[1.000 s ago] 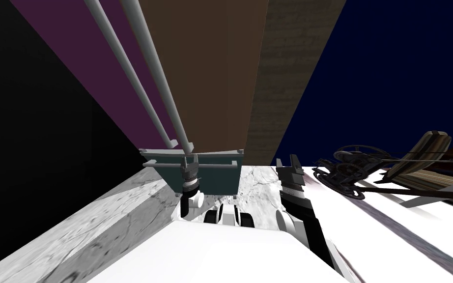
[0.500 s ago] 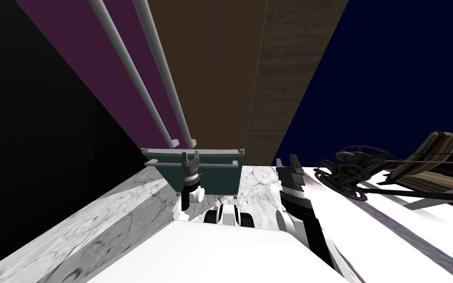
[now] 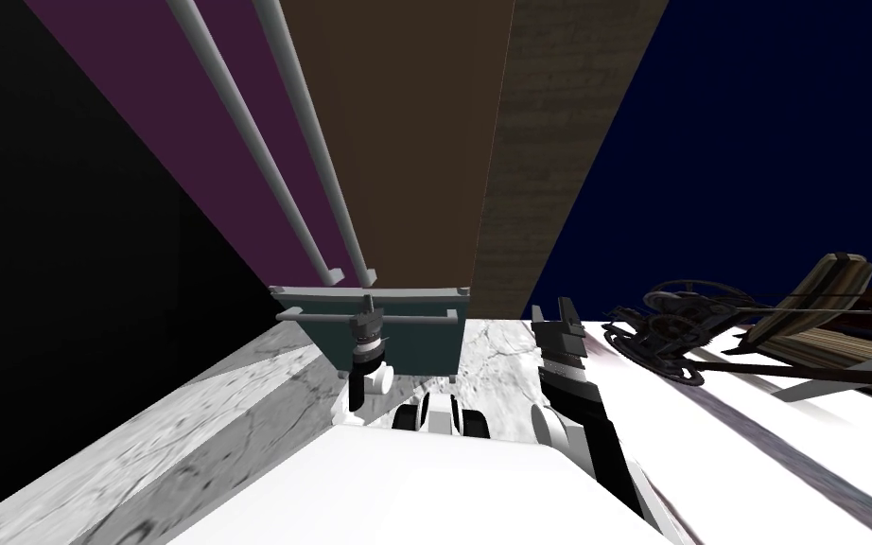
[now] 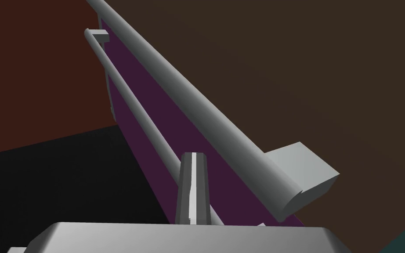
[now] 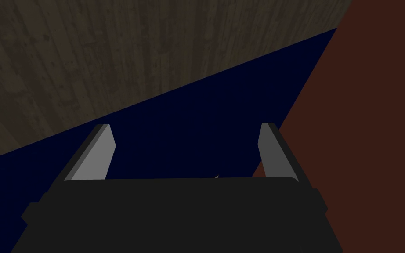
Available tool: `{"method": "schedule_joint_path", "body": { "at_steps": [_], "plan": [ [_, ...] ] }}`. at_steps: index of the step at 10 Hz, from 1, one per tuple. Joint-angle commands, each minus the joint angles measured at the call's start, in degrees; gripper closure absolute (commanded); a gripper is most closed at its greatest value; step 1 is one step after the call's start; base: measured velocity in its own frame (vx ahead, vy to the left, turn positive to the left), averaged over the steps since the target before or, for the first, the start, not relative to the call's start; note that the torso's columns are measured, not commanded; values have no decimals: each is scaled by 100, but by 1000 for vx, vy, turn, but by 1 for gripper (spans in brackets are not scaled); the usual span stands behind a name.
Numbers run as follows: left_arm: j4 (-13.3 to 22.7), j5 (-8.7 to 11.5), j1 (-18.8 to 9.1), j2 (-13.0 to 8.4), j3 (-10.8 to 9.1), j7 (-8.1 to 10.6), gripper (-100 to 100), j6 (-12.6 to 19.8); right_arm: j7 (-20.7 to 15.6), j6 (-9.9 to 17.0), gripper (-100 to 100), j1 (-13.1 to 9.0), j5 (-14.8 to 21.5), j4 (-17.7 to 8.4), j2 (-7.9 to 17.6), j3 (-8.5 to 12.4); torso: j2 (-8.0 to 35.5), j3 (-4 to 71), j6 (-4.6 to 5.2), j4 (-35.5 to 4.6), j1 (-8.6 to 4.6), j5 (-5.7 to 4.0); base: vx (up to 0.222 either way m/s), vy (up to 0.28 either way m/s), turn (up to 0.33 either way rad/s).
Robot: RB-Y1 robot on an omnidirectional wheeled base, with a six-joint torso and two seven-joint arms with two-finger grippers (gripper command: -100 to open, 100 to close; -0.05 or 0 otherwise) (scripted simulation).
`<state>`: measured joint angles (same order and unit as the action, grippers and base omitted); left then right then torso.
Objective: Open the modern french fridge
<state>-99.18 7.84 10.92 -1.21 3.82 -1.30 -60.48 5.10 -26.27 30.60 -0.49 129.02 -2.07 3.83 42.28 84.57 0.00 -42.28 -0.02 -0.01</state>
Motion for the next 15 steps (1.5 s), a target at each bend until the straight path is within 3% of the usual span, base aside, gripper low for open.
{"method": "schedule_joint_path", "body": {
  "at_steps": [1, 2, 3, 6, 10, 11, 12, 15],
  "plan": [
    [177, -8, 145, -20, 22, 49, 100, -321, 0, 0, 0, 0, 0, 0, 0, 0, 1, -1, 0, 0, 2, 1, 4, -7, -19],
    [168, -7, 77, -11, 12, 29, 100, -236, 0, 0, 0, 0, 0, 0, 0, 0, 1, -1, 0, 0, 3, 1, 0, 0, 0],
    [179, -6, 75, -256, 23, 49, -100, -269, 0, 0, 0, 0, 0, 0, 0, 0, 1, 0, 0, -1, 3, 1, 6, 11, -19],
    [182, -1, 55, -587, 63, 108, -100, -281, 0, 0, 0, 0, 0, 0, 1, 1, -5, 3, 0, 1, 11, 3, 21, 40, -31],
    [294, 19, -75, -557, 292, 455, -100, -292, 0, 0, 0, 2, 0, 0, 3, 2, -12, 8, -1, 4, 18, 6, 96, 181, -127],
    [331, 21, -102, -365, 335, 521, -100, -284, 0, 0, 0, 1, 0, 0, 2, 2, -3, 2, 0, 1, 3, 1, 83, 174, -105],
    [341, 22, -108, -258, 345, 536, -100, -281, 0, 0, 0, 1, 0, 0, 2, 2, 7, -4, 0, -2, -12, -3, 53, 110, -52],
    [181, 43, -220, -309, 313, 502, -100, -26, 0, 0, 0, 0, 0, 0, 0, 0, 6, -4, 0, -2, -17, -5, 6, 19, 9]
  ]
}}
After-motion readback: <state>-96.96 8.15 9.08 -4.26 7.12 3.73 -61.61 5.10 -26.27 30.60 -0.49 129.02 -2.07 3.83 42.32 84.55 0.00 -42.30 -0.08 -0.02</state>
